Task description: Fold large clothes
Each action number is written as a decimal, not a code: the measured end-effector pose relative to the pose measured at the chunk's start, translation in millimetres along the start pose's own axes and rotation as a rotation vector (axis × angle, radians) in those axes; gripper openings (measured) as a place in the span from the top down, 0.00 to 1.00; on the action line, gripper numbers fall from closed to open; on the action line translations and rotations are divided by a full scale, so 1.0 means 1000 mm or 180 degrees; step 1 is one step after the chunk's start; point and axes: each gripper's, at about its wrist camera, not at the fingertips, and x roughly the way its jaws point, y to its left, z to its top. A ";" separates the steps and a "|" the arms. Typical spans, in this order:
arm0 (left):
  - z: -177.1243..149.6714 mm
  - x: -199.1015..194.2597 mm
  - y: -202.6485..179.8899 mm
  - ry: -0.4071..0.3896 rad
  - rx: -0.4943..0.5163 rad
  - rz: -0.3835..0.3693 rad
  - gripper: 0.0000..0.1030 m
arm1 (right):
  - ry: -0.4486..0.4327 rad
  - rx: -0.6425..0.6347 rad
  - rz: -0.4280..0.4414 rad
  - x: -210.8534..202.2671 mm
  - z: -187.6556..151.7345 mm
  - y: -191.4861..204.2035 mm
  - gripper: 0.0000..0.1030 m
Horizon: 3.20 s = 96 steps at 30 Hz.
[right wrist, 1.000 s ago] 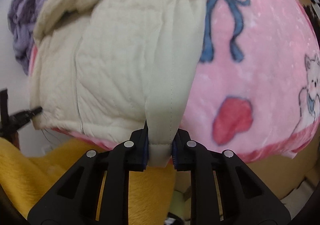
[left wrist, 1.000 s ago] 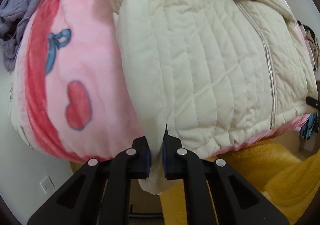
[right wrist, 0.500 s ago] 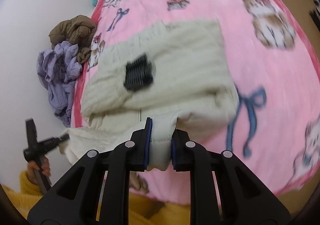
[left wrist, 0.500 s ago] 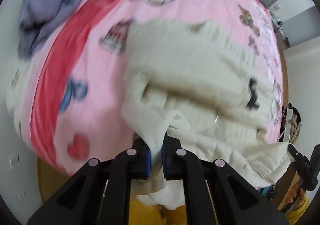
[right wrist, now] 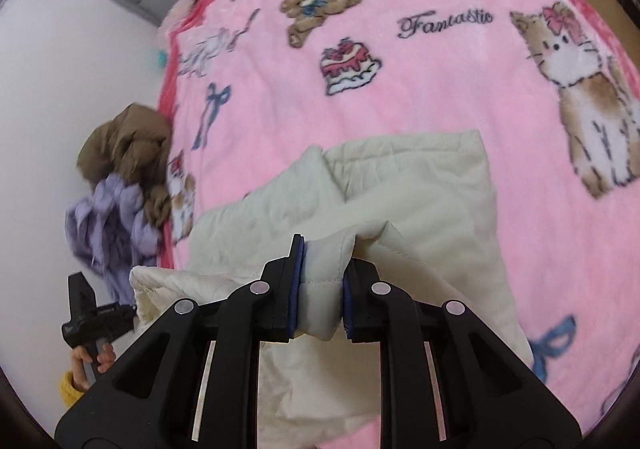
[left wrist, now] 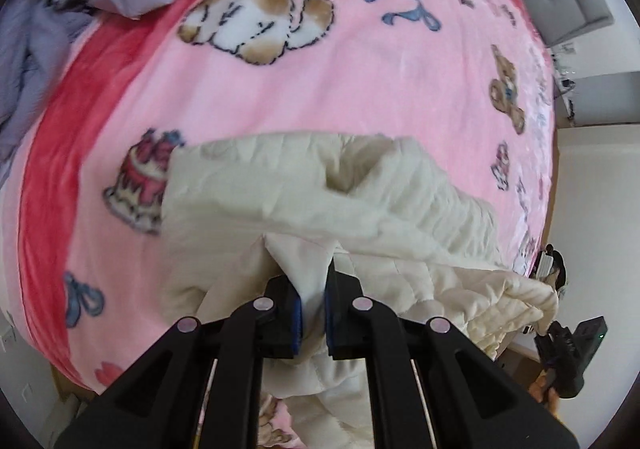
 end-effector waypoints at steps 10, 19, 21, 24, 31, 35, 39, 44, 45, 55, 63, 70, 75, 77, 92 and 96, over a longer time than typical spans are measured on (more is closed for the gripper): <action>0.063 0.099 -0.009 0.0500 -0.0269 0.0374 0.91 | 0.0342 0.0246 -0.0391 0.118 0.042 -0.027 0.84; 0.071 0.126 -0.030 0.0646 -0.0097 0.0748 0.91 | 0.0453 0.0277 0.0133 0.090 0.045 -0.036 0.53; 0.072 0.127 -0.030 0.0661 -0.0104 0.0732 0.91 | 0.0331 0.0259 0.0221 0.067 0.046 -0.035 0.10; 0.073 0.128 -0.028 0.0673 -0.0135 0.0694 0.91 | 0.0165 -0.0019 0.0230 0.033 0.041 -0.022 0.09; 0.076 0.128 -0.029 0.0635 -0.0026 0.0689 0.91 | -0.0349 -0.2280 -0.0553 -0.010 -0.058 0.038 0.09; 0.073 0.126 -0.029 0.0596 -0.0012 0.0669 0.91 | -0.0268 -0.3326 -0.0631 0.009 -0.127 0.052 0.10; 0.066 0.126 -0.033 0.0532 0.0059 0.0694 0.91 | -0.0062 -0.3845 -0.1142 0.048 -0.150 0.052 0.25; 0.057 0.122 -0.034 0.0476 0.0104 0.0694 0.90 | 0.0143 -0.3655 -0.1091 0.063 -0.143 0.050 0.92; 0.056 0.121 -0.035 0.0472 0.0110 0.0679 0.90 | 0.0086 -0.3602 -0.1073 0.057 -0.141 0.051 0.93; 0.052 0.092 0.002 0.0286 -0.0111 -0.0146 0.89 | -0.0140 -0.2700 -0.1562 0.043 -0.082 0.017 0.95; 0.019 0.024 0.050 -0.0143 0.0293 -0.1320 0.67 | -0.0002 -0.2127 -0.1457 0.082 -0.070 -0.002 0.93; -0.005 -0.047 0.060 -0.0923 0.0758 -0.1133 0.32 | 0.0042 -0.1992 -0.1454 0.085 -0.066 -0.002 0.92; -0.050 -0.025 0.027 -0.0983 0.1740 -0.0029 0.31 | 0.0015 -0.1761 -0.1330 0.080 -0.061 -0.005 0.92; -0.065 -0.003 0.025 -0.0961 0.1937 0.0225 0.32 | -0.0020 -0.1755 -0.1285 0.078 -0.060 -0.005 0.92; -0.109 0.041 0.074 -0.1126 0.0916 0.0405 0.85 | -0.0100 -0.2049 -0.1418 0.088 -0.070 0.014 0.89; -0.099 0.051 0.052 -0.1105 0.1042 0.0786 0.84 | -0.0245 -0.2143 -0.1108 0.066 -0.075 0.015 0.77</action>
